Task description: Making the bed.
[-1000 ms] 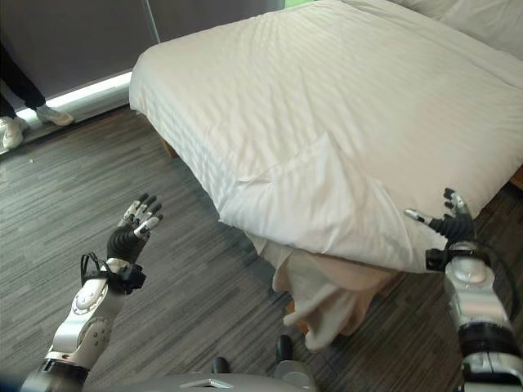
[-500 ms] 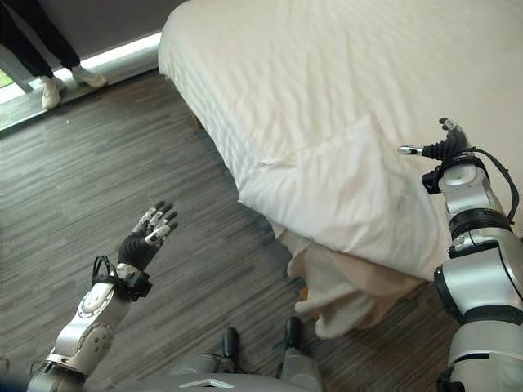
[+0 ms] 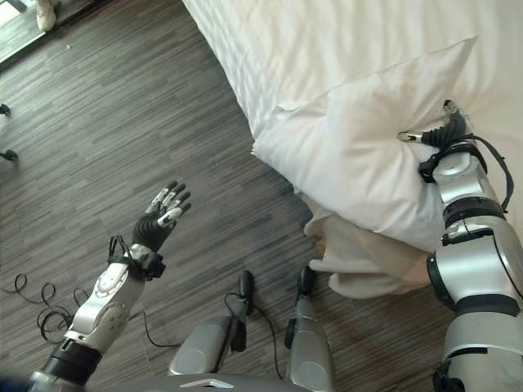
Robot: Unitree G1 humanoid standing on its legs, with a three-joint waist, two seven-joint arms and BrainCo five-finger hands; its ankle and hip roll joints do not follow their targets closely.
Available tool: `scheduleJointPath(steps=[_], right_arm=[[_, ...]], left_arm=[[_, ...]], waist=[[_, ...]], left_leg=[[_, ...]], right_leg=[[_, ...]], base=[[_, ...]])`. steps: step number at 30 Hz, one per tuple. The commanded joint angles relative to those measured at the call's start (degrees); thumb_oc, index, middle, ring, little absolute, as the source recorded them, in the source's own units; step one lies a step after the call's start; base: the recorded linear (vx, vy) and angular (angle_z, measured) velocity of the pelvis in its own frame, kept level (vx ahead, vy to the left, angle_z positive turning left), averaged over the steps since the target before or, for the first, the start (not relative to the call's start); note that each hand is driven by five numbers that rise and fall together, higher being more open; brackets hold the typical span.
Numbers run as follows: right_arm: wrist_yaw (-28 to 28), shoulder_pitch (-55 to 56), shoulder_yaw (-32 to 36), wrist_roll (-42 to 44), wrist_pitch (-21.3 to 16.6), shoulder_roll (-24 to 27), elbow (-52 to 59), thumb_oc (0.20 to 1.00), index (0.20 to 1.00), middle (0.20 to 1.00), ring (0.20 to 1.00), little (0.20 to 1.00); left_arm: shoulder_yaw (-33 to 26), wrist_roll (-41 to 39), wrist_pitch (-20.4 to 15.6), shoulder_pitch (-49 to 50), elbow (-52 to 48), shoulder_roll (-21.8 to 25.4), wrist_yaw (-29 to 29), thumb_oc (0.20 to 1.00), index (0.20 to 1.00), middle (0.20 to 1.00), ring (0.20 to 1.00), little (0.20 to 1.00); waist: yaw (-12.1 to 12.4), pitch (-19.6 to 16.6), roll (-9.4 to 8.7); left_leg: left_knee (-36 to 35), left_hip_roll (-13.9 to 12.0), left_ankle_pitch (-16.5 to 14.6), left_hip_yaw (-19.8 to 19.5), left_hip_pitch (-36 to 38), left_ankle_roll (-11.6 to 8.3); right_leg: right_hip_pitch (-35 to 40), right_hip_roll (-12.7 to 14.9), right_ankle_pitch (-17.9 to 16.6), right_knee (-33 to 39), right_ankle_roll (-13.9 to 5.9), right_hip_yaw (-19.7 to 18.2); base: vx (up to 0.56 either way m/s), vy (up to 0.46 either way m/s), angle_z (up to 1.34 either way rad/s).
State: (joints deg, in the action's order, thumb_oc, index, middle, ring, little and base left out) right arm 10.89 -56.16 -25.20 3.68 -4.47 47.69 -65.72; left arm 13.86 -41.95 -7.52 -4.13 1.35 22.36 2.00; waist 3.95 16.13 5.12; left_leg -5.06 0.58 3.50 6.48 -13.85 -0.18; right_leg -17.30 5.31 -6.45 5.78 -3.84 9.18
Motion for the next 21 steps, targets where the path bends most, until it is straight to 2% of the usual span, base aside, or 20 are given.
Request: scheduleJointPath(steps=[1, 2, 3, 4, 6, 8, 10, 11, 12, 16, 17, 18, 21], right_arm=[[-5.7, 4.8, -6.6, -3.9, -0.5, -8.3, 1.7, 0.2, 0.2, 0.2, 0.2, 0.2], [-7.5, 11.3, -10.2, -10.5, -0.9, -8.3, 11.4, 0.2, 0.2, 0.2, 0.2, 0.2], [-7.5, 11.4, -10.2, -10.6, -0.9, -8.3, 11.4, 0.2, 0.2, 0.2, 0.2, 0.2], [-10.1, 18.7, -12.0, -19.2, -0.9, -4.8, 21.9, 0.2, 0.2, 0.2, 0.2, 0.2], [-12.9, 28.7, -10.3, -27.3, -0.5, -1.9, 25.9, 0.2, 0.2, 0.2, 0.2, 0.2], [-13.5, 33.8, -8.9, -30.1, -0.3, -1.4, 26.4, 0.2, 0.2, 0.2, 0.2, 0.2], [-14.7, 43.9, -6.3, -36.8, 0.5, -2.3, 25.3, 0.2, 0.2, 0.2, 0.2, 0.2], [-14.6, 51.8, -3.7, -40.0, 1.5, -4.7, 21.7, 0.2, 0.2, 0.2, 0.2, 0.2], [-14.0, 54.6, -3.0, -41.4, 2.0, -6.1, 19.5, 0.2, 0.2, 0.2, 0.2, 0.2], [-11.3, 60.7, -0.9, -43.0, 3.4, -10.7, 11.3, 0.2, 0.2, 0.2, 0.2, 0.2], [-10.8, 62.0, -0.3, -42.7, 3.9, -12.4, 8.5, 0.2, 0.2, 0.2, 0.2, 0.2], [-9.9, 63.9, 0.3, -42.5, 5.2, -16.3, 2.3, 0.2, 0.2, 0.2, 0.2, 0.2], [-8.5, 65.6, 1.3, -40.9, 6.9, -21.1, -4.5, 0.2, 0.2, 0.2, 0.2, 0.2]], left_arm=[[0.4, 1.7, -4.0, -0.2, -3.7, 0.9, -1.2, 1.0, 1.0, 1.0, 1.0, 1.0], [-0.9, 2.5, -4.2, -0.2, -3.5, 0.7, -1.7, 1.0, 1.0, 1.0, 1.0, 1.0], [-0.9, 2.5, -4.2, -0.1, -3.5, 0.7, -1.7, 1.0, 1.0, 1.0, 1.0, 1.0], [-2.6, 3.4, -4.2, 0.8, -3.3, 0.8, -1.4, 1.0, 1.0, 1.0, 1.0, 1.0], [-4.0, 3.8, -4.1, 2.1, -3.1, 1.0, -1.0, 1.0, 1.0, 1.0, 1.0, 1.0], [-4.8, 4.1, -4.2, 2.5, -2.8, 1.2, -0.9, 1.0, 1.0, 1.0, 1.0, 1.0], [-5.9, 4.6, -4.1, 3.3, -2.3, 1.5, -0.9, 1.0, 1.0, 1.0, 1.0, 1.0], [-6.7, 5.0, -4.1, 4.1, -2.1, 1.8, -1.1, 1.0, 1.0, 1.0, 1.0, 1.0], [-7.2, 5.1, -4.2, 4.1, -1.8, 1.9, -1.3, 1.0, 1.0, 1.0, 1.0, 1.0], [-7.0, 5.2, -4.6, 3.8, -1.4, 2.4, -2.0, 1.0, 1.0, 1.0, 1.0, 1.0], [-7.0, 5.4, -4.7, 3.6, -1.4, 2.5, -2.4, 1.0, 1.0, 1.0, 1.0, 1.0], [-6.9, 5.2, -4.7, 3.3, -1.4, 2.3, -2.9, 1.0, 1.0, 1.0, 1.0, 1.0], [-7.0, 5.7, -4.5, 3.1, -1.7, 2.2, -3.5, 1.0, 1.0, 1.0, 1.0, 1.0]], waist=[[1.6, 0.9, 0.29], [0.5, 1.5, -0.25], [0.5, 1.3, -0.27], [-0.7, 1.6, -0.96], [-1.8, 1.7, -1.42], [-2.4, 1.7, -1.71], [-3.6, 1.7, -2.25], [-4.5, 1.6, -2.74], [-5.1, 1.6, -3.05], [-6.0, 1.4, -4.01], [-6.2, 1.4, -4.23], [-6.6, 1.2, -4.49], [-7.1, 0.8, -4.58]], left_leg=[[0.1, 1.8, -1.5, -1.1, -0.5, 1.07], [0.1, 1.8, -1.9, -1.0, 0.1, 1.04], [0.1, 1.8, -1.8, -1.0, 0.0, 1.06], [0.1, 1.8, -2.2, -1.1, 0.4, 1.13], [0.1, 1.8, -2.6, -1.5, 1.1, 1.29], [0.1, 1.8, -2.8, -1.8, 1.5, 1.38], [0.1, 1.9, -3.3, -2.0, 2.5, 1.63], [0.1, 1.9, -3.6, -2.2, 3.2, 1.82], [0.1, 1.9, -3.8, -2.0, 3.4, 1.91], [0.1, 2.0, -4.2, -1.7, 4.5, 2.14], [0.1, 2.0, -4.3, -1.5, 4.7, 2.17], [0.1, 2.0, -4.5, -1.2, 5.2, 2.28], [0.1, 2.0, -5.0, -0.8, 6.3, 2.43]], right_leg=[[1.1, -3.9, 3.5, -0.8, 1.46, -0.4], [1.7, -4.0, 3.8, -0.8, 1.49, -0.5], [1.6, -4.0, 3.8, -0.8, 1.49, -0.5], [2.0, -4.1, 4.0, -0.8, 1.5, -0.6], [2.9, -4.0, 4.5, -0.8, 1.49, -0.2], [3.4, -4.0, 4.7, -0.8, 1.5, 0.0], [4.5, -3.8, 5.1, -0.8, 1.41, 0.3], [5.4, -3.6, 5.4, -0.8, 1.41, 0.5], [5.6, -3.6, 5.3, -0.8, 1.39, 0.4], [6.5, -3.6, 5.2, -0.8, 1.27, 0.0], [6.6, -3.6, 5.2, -0.8, 1.23, -0.2], [7.0, -3.6, 5.3, -0.8, 1.23, -0.5], [7.9, -3.7, 5.4, -0.8, 1.19, -1.0]], base=[[0.03, 0.017, -0.13], [0.01, 0.01, -0.12], [0.02, 0.026, -0.1], [0.02, 0.025, -0.09], [0.03, 0.031, 0.0], [0.0, 0.0, 0.0], [0.04, 0.049, 0.17], [0.04, 0.066, 0.33], [0.03, 0.052, 0.28], [0.01, 0.047, 0.03], [0.01, 0.075, 0.04], [0.0, 0.072, 0.03], [0.01, 0.06, 0.05]])
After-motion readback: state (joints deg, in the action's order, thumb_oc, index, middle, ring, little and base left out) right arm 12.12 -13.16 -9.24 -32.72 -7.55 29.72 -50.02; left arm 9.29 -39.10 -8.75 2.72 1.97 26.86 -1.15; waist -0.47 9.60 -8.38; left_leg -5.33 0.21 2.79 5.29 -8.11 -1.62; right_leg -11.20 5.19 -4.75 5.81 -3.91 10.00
